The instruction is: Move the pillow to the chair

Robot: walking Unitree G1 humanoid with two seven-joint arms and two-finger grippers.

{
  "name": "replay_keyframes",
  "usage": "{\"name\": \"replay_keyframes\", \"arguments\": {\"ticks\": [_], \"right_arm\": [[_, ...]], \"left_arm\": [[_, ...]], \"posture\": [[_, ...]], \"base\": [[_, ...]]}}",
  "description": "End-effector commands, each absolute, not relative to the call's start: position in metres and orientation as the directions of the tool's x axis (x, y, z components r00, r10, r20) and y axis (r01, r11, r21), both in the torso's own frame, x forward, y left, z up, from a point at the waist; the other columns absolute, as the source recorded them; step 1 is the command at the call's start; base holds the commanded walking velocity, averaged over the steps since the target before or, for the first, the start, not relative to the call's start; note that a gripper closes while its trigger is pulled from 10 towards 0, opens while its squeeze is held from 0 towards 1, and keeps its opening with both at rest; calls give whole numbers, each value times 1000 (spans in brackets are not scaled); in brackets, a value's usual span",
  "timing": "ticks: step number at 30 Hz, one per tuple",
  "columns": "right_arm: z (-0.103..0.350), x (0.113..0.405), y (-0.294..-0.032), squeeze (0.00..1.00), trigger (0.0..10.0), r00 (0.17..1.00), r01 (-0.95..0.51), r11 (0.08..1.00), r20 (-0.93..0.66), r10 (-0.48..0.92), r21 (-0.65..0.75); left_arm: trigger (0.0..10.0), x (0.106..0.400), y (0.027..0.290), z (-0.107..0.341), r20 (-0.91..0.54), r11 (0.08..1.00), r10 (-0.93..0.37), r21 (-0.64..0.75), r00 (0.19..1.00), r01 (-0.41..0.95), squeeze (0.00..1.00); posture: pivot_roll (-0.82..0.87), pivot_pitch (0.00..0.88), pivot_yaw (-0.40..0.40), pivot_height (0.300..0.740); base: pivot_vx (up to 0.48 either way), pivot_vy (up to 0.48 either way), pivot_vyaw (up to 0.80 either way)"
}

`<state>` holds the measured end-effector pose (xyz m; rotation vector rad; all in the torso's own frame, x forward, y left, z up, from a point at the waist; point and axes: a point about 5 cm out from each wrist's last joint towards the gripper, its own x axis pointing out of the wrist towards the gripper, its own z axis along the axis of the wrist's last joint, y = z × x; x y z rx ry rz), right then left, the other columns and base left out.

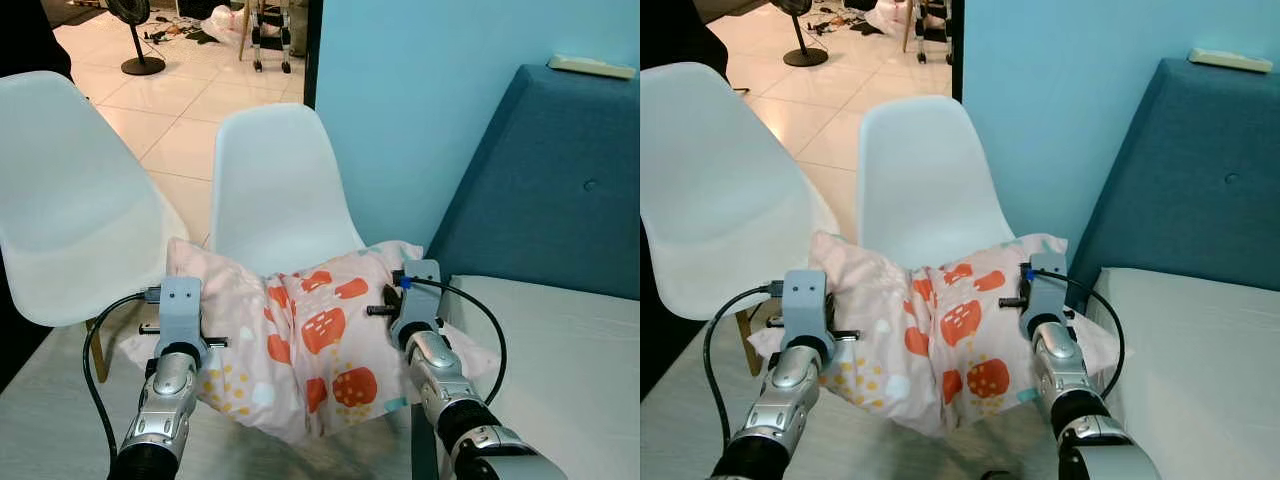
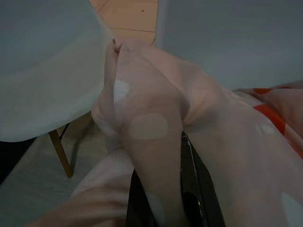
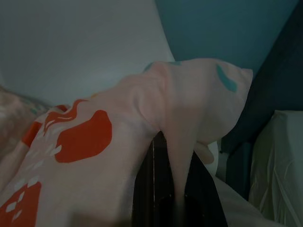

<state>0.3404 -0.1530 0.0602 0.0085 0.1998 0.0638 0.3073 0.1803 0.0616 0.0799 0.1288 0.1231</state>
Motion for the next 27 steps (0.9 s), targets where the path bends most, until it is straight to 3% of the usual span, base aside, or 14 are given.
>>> {"name": "replay_keyframes", "arguments": {"ticks": [1,10,14,27], "right_arm": [[67,345,-146,0,10000,981,-89,996,-171,91,22],[68,346,-147,0,10000,982,-84,996,-172,84,5],[68,346,-147,0,10000,981,-84,997,-174,82,-2],[66,345,-145,0,10000,979,-92,996,-183,90,-1]], "left_arm": [[10000,313,178,72,-78,988,114,109,990,-105,0],[10000,314,178,73,-79,988,114,113,990,-105,0],[10000,314,178,72,-83,987,115,119,990,-105,0],[10000,315,180,72,-85,986,122,128,989,-111,0]], "posture": [[4,107,-77,691],[6,110,-77,681],[6,111,-75,656],[8,113,-76,651]], "base": [[0,0,0],[0,0,0],[0,0,0],[0,0,0]]}}
